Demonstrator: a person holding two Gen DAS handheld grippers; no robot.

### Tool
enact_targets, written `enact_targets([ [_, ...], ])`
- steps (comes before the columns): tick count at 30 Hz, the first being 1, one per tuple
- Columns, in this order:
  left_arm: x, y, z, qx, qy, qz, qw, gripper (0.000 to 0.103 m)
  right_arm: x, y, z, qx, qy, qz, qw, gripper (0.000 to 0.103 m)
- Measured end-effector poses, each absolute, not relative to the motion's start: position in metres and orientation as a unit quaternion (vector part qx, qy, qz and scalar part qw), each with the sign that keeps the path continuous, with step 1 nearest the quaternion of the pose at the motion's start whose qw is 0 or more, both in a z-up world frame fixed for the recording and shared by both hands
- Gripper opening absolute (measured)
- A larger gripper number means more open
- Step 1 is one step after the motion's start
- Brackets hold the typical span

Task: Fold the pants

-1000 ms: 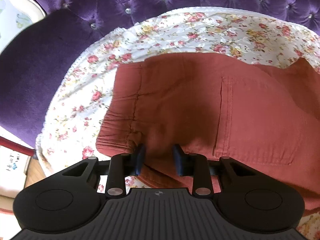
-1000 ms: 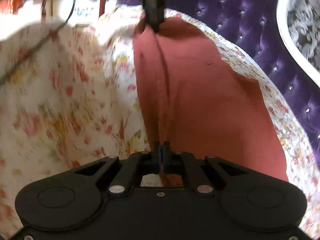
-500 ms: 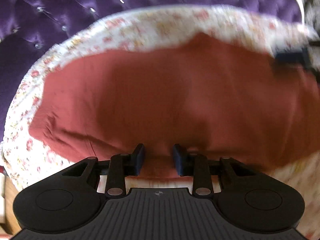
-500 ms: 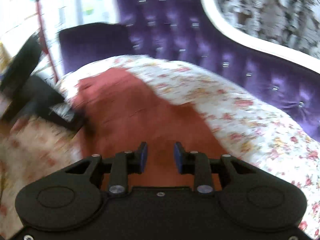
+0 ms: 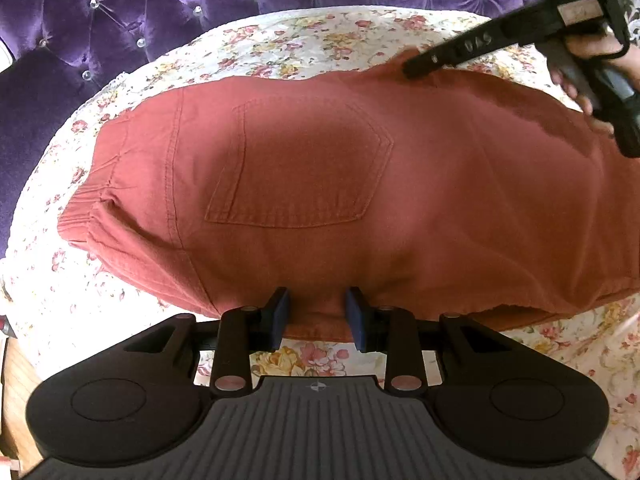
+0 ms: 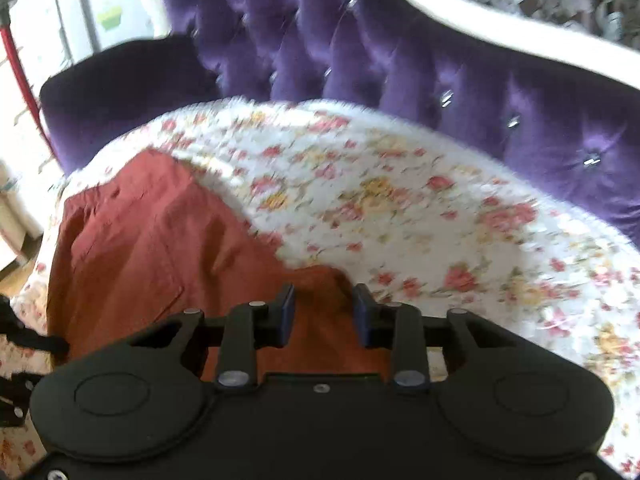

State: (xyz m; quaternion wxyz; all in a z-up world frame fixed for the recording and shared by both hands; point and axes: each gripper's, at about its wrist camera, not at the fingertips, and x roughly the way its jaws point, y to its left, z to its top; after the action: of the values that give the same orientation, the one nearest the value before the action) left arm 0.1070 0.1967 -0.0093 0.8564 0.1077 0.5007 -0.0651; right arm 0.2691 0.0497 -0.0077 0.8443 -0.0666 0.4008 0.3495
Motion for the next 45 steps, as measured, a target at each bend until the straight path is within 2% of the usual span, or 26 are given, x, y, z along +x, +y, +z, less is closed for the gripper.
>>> enact_targets([
  [3,0.108,0.199,-0.009,0.097,0.5,-0.066,0.858,0.032,0.272,0.047,-0.004,-0.078,0.38,0.303,0.871,0.007],
  [6,0.109,0.198,-0.009,0.101,0.499,-0.065,0.858,0.032,0.299,0.032,-0.012,0.011,0.411,0.284,0.866,0.005],
  [8,0.105,0.197,-0.007,0.107,0.498,-0.065,0.858,0.032,0.296,0.036,-0.015,-0.016,0.405,0.275,0.872,0.006],
  [10,0.103,0.197,-0.002,0.113,0.495,-0.062,0.859,0.031,0.287,0.033,-0.011,-0.013,0.395,0.264,0.88,0.014],
  [11,0.103,0.2,0.003,0.115,0.49,-0.059,0.862,0.031,0.28,0.028,-0.005,-0.007,0.386,0.256,0.886,0.02],
  [19,0.125,0.255,0.031,0.059,0.47,0.028,0.88,0.031,0.22,0.0,0.024,0.008,0.365,0.27,0.891,0.02],
  [25,0.152,0.279,0.011,0.083,0.496,0.087,0.86,0.032,0.158,0.001,0.02,-0.024,0.376,0.309,0.873,0.02],
  [29,0.158,0.298,0.004,0.053,0.505,0.097,0.856,0.034,0.118,0.017,0.004,-0.078,0.386,0.339,0.855,0.02],
  [32,0.158,0.289,0.006,0.079,0.502,0.11,0.854,0.034,0.093,0.027,-0.016,-0.116,0.421,0.357,0.826,0.02],
  [34,0.155,0.28,0.007,0.105,0.497,0.118,0.853,0.031,0.074,0.024,-0.017,-0.129,0.406,0.355,0.832,0.019],
  [38,0.145,0.255,0.026,0.105,0.477,0.103,0.866,0.031,0.068,-0.018,0.001,-0.062,0.395,0.303,0.865,0.019],
  [40,0.136,0.234,0.038,0.098,0.465,0.077,0.876,0.031,0.069,-0.047,0.01,-0.027,0.389,0.255,0.885,0.027],
  [42,0.128,0.205,0.044,0.103,0.453,0.05,0.884,0.031,0.069,-0.081,0.017,-0.004,0.386,0.199,0.901,0.046],
  [45,0.122,0.159,0.047,0.104,0.443,0.002,0.891,0.031,0.066,-0.133,0.024,0.026,0.383,0.12,0.915,0.048],
])
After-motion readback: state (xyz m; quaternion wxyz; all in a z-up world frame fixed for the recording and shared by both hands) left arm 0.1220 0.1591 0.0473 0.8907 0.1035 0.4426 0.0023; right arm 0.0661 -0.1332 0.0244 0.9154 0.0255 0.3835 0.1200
